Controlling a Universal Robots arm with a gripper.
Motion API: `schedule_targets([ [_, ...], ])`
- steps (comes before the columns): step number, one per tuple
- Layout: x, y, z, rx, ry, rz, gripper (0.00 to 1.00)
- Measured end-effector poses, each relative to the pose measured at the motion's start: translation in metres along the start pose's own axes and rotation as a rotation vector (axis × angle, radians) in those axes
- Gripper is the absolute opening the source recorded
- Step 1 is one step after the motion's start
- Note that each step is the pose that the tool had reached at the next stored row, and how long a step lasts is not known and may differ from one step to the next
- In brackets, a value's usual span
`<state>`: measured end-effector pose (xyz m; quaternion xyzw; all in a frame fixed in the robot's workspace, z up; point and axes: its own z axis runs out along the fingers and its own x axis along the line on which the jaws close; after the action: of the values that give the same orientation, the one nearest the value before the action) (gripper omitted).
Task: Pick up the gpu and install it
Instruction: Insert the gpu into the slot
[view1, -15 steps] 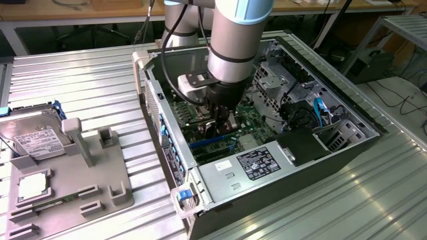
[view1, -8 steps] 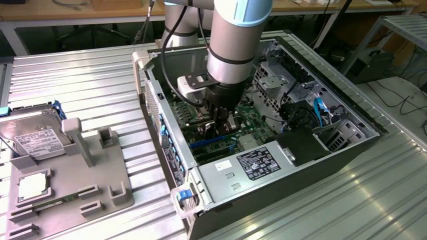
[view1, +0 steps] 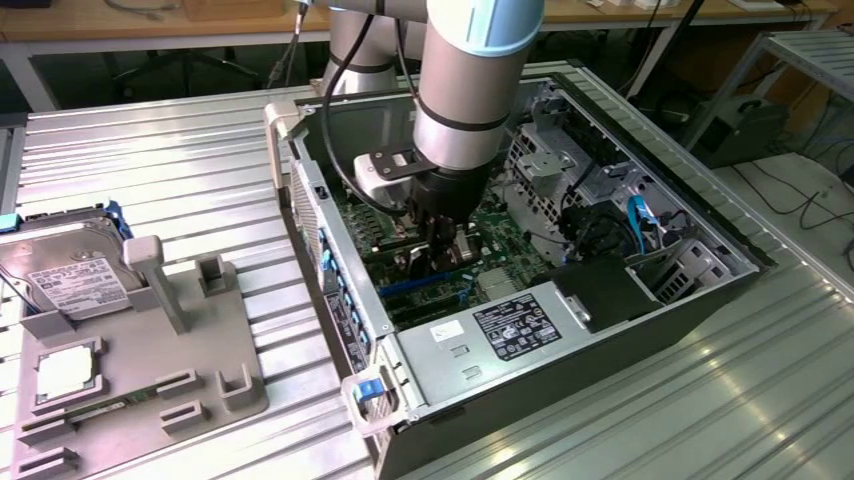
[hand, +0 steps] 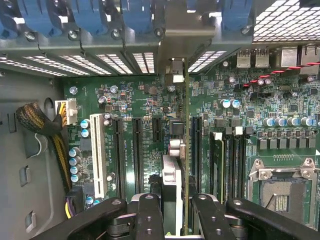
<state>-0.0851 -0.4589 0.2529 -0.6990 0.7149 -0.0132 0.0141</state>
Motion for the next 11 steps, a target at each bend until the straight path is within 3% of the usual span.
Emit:
schedule_targets([
  [11, -0.0009, -0.0001, 0.0003, -0.0027, -0.0001, 0.0, 0.28],
])
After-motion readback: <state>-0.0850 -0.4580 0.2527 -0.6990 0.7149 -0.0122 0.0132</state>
